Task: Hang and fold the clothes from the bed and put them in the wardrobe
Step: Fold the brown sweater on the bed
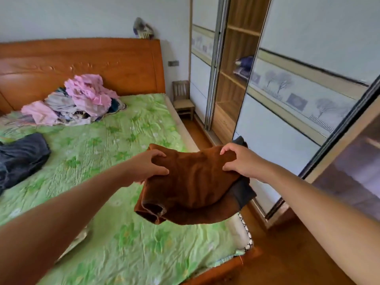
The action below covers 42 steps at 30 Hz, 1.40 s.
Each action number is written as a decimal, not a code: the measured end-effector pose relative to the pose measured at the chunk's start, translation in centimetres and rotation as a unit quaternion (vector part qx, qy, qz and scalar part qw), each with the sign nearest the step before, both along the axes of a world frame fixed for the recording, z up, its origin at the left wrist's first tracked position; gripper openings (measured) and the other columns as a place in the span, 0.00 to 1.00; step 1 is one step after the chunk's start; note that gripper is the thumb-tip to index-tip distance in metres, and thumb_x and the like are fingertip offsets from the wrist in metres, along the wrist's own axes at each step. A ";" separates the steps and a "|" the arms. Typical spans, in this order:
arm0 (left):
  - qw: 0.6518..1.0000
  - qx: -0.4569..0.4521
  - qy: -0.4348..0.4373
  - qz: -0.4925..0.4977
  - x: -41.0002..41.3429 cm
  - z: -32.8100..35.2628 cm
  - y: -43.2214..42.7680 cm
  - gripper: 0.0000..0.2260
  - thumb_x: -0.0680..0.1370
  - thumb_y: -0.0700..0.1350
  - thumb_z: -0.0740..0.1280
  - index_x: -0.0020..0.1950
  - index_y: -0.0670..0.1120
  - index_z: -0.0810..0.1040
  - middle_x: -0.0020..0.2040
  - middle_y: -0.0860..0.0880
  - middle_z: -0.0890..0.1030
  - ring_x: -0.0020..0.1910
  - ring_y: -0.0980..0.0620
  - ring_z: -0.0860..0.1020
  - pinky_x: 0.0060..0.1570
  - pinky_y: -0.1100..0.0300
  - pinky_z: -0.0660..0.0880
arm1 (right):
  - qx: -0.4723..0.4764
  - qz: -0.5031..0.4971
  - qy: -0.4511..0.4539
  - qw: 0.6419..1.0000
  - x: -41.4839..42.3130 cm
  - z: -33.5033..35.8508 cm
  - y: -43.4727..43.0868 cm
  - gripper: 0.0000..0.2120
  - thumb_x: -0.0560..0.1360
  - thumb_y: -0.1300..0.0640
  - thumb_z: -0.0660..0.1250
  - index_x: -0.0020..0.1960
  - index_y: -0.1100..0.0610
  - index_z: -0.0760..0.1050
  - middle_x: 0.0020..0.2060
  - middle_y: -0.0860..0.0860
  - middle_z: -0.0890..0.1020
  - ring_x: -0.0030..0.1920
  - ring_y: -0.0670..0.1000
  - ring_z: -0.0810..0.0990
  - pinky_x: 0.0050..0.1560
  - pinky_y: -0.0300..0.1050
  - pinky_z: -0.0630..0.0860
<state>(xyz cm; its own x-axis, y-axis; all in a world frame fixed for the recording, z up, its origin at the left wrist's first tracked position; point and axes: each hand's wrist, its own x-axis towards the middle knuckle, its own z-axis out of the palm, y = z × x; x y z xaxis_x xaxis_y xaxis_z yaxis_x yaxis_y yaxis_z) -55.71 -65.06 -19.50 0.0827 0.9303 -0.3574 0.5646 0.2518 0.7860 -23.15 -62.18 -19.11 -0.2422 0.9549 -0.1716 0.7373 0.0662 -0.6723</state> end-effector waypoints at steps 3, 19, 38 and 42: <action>1.000 0.010 0.020 -0.017 4.0 3.2 1.2 0.18 0.71 0.49 0.78 0.57 0.62 0.77 0.54 0.46 0.80 0.44 0.46 0.83 0.37 0.53 0.75 | 0.019 -0.032 0.013 0.999 3.7 3.0 -0.6 0.16 0.72 0.53 0.72 0.56 0.39 0.74 0.52 0.40 0.73 0.49 0.46 0.75 0.45 0.42 0.75; 0.992 0.062 0.090 -0.058 30.9 8.4 9.7 0.23 0.72 0.45 0.77 0.64 0.55 0.75 0.55 0.43 0.78 0.50 0.38 0.83 0.46 0.35 0.81 | 0.045 -0.041 -0.076 0.995 29.1 9.1 6.3 0.19 0.75 0.54 0.68 0.63 0.44 0.70 0.56 0.51 0.75 0.49 0.51 0.78 0.50 0.48 0.80; 0.972 0.087 0.217 -0.037 34.7 8.4 29.2 0.27 0.72 0.48 0.76 0.69 0.49 0.74 0.58 0.48 0.76 0.52 0.48 0.79 0.53 0.50 0.82 | 0.086 0.059 -0.140 0.985 31.0 8.6 29.3 0.17 0.77 0.55 0.67 0.63 0.45 0.68 0.48 0.49 0.73 0.43 0.47 0.75 0.38 0.41 0.74; 0.965 0.089 0.245 -0.027 33.3 8.8 37.0 0.27 0.72 0.49 0.76 0.70 0.50 0.72 0.59 0.47 0.76 0.51 0.45 0.81 0.51 0.46 0.82 | 0.082 0.067 -0.136 0.985 29.0 8.2 37.9 0.16 0.76 0.55 0.67 0.61 0.46 0.69 0.46 0.48 0.75 0.43 0.48 0.77 0.41 0.44 0.77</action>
